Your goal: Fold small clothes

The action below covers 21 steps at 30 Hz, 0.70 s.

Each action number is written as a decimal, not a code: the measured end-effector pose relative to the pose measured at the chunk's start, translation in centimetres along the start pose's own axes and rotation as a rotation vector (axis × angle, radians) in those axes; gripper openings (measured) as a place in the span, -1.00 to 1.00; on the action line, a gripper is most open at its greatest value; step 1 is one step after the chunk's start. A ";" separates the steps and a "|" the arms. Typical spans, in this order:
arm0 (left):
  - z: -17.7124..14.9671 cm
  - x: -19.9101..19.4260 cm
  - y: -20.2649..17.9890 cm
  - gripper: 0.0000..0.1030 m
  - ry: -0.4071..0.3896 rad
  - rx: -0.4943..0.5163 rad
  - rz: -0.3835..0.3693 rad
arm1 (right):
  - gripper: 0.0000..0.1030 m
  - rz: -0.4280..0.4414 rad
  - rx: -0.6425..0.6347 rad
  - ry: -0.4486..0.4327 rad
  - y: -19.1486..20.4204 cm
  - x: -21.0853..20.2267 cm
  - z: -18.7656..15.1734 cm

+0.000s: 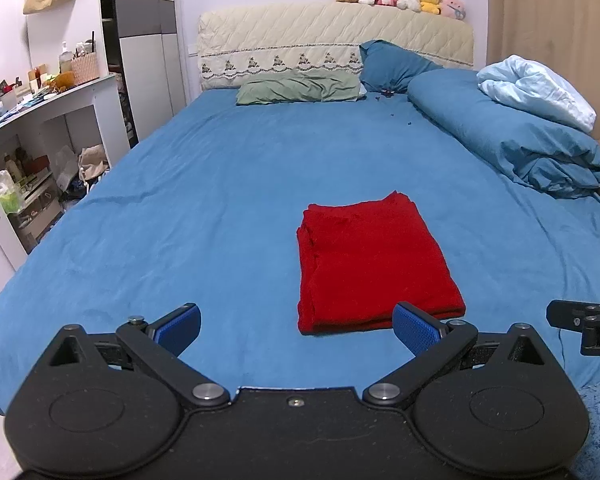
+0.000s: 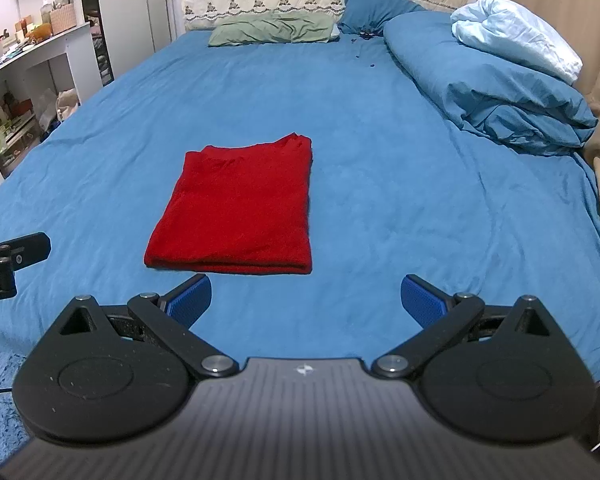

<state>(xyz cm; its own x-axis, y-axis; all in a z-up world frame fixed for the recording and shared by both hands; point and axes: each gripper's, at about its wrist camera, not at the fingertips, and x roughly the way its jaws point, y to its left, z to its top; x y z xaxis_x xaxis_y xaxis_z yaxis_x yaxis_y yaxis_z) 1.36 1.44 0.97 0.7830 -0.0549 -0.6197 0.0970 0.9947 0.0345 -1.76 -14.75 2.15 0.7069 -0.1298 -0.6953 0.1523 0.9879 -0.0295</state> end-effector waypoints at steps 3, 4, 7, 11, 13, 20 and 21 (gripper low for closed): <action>0.0 0.0 0.1 1.00 0.004 -0.001 0.002 | 1.00 0.004 0.003 0.004 0.1 0.1 0.0; 0.0 0.1 0.2 1.00 0.005 -0.002 0.003 | 1.00 0.005 0.003 0.005 0.2 0.1 -0.1; -0.1 0.2 0.3 1.00 0.009 -0.011 0.006 | 1.00 0.004 -0.002 0.006 0.0 0.2 -0.1; -0.1 0.1 0.4 1.00 0.005 -0.017 0.003 | 1.00 0.003 -0.001 0.007 0.2 0.2 -0.1; -0.1 0.1 0.4 1.00 0.002 -0.009 0.006 | 1.00 0.005 0.000 0.008 0.2 0.2 -0.1; -0.3 0.3 0.1 1.00 0.000 0.001 0.024 | 1.00 0.009 0.000 0.011 0.2 0.4 -0.1; -0.4 0.4 0.1 1.00 -0.003 0.004 0.026 | 1.00 0.009 -0.001 0.012 0.2 0.5 -0.1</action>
<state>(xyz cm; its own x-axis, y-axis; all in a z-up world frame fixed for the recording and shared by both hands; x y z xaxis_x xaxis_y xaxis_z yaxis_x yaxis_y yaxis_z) 1.43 1.55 0.46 0.7868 -0.0295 -0.6165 0.0794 0.9954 0.0538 -1.49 -14.62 1.71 0.7002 -0.1196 -0.7038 0.1451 0.9891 -0.0238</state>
